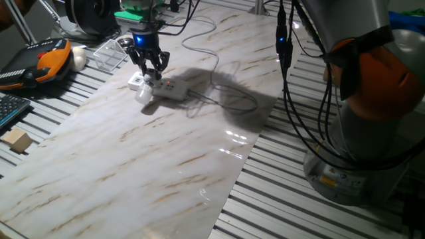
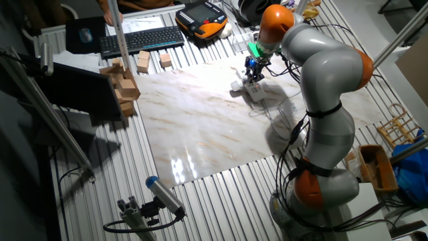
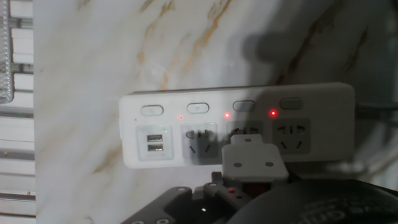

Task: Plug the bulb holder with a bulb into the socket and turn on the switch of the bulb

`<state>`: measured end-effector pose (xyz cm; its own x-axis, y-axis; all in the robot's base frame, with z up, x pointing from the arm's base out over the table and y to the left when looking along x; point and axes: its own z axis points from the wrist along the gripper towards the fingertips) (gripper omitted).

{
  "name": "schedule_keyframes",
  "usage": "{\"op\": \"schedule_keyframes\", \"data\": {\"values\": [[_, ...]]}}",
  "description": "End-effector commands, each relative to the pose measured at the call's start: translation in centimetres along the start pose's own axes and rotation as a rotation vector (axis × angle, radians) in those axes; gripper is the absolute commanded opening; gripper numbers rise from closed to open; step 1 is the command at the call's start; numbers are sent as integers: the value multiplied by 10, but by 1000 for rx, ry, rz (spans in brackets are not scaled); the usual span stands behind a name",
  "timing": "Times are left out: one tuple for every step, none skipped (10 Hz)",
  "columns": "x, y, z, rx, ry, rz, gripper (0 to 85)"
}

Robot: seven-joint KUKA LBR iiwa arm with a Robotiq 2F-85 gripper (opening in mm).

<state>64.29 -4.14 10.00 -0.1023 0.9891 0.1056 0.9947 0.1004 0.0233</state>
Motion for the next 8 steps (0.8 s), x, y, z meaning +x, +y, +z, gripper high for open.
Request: {"op": "schedule_keyframes", "data": {"values": [[-3,0,2,1,3,-9,0],[-6,-1,4,1,8,-16,0],[-6,0,5,2,9,-21,0],[-7,0,6,5,0,-30,0],[-9,0,6,9,4,-39,0],[-11,1,8,15,6,-44,0],[-13,0,9,19,8,-52,0],[-15,0,10,23,17,-66,0]]}}
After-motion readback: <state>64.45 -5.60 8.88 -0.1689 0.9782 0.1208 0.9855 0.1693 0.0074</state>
